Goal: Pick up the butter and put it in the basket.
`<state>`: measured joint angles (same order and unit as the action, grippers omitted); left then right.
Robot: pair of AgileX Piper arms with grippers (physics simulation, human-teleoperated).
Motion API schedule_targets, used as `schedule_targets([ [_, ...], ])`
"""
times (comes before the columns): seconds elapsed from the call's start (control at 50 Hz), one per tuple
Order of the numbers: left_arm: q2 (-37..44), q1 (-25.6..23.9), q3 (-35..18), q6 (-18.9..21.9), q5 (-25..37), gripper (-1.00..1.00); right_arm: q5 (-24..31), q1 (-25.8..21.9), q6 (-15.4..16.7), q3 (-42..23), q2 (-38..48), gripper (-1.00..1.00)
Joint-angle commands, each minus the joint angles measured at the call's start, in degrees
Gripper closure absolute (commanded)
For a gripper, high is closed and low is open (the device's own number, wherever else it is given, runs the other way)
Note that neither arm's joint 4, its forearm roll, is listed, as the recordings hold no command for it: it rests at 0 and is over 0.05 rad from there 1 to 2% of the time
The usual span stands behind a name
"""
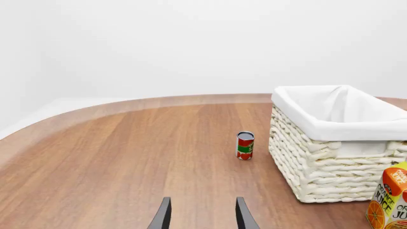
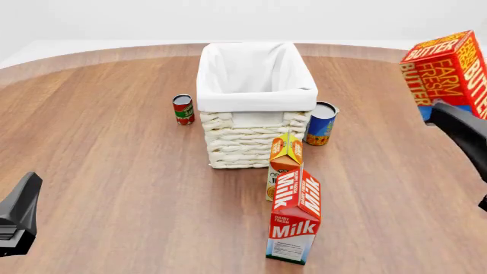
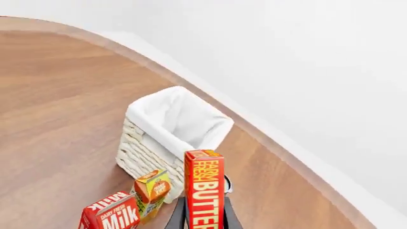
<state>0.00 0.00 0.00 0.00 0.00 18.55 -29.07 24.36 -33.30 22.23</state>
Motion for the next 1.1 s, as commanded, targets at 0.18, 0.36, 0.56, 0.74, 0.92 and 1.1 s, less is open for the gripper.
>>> schedule_targets([
  [0.18,0.0,0.0,0.0,0.0,0.0,-1.0,-12.8,-0.7,-20.0,-0.2,1.5,1.0],
  [0.36,0.0,0.0,0.0,0.0,0.0,-1.0,-21.8,-2.9,-37.3,-4.1,7.6,1.0],
  [0.56,0.0,0.0,0.0,0.0,0.0,-1.0,-27.5,-4.7,-40.7,-8.7,17.6,1.0],
  [0.74,0.0,0.0,0.0,0.0,0.0,-1.0,-24.6,-7.7,-37.2,-19.1,28.9,1.0],
  [0.92,0.0,0.0,0.0,0.0,0.0,-1.0,-16.4,-6.4,-30.2,-30.0,42.8,1.0],
  [1.1,0.0,0.0,0.0,0.0,0.0,-1.0,-8.2,-4.8,-21.9,-38.7,50.3,1.0],
])
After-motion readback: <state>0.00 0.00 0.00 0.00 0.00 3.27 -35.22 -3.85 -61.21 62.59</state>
